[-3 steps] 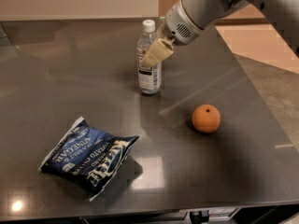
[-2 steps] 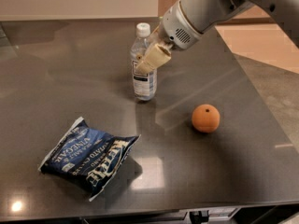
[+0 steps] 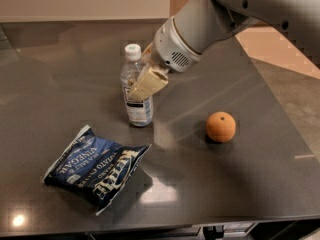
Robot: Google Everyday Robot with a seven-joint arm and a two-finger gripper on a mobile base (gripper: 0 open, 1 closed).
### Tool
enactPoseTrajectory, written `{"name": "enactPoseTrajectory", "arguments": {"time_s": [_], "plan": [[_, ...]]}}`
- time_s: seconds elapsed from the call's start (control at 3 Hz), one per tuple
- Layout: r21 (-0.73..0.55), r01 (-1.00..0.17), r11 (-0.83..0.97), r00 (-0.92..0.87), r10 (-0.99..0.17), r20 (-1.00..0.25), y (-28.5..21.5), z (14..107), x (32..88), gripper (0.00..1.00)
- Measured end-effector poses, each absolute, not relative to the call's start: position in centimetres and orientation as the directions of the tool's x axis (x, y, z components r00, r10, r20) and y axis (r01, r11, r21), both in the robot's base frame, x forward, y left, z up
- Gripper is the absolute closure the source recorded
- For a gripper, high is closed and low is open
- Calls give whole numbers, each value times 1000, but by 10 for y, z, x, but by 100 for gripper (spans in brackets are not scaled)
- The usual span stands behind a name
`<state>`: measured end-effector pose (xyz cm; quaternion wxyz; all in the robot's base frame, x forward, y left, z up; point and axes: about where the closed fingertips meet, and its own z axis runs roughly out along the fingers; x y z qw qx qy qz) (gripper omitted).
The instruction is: Move blue plastic bottle near blue chip bag
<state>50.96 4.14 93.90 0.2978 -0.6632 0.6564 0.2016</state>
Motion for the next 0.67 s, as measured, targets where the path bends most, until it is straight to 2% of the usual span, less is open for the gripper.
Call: {"name": "enactPoseTrajectory", "arguments": {"time_s": [0.33,0.67], "plan": [[-119,-993,-1,80,-743,-664,56,932,495,84],[-104,-994,-24,89,-727,-680,65,929,487,61]]}}
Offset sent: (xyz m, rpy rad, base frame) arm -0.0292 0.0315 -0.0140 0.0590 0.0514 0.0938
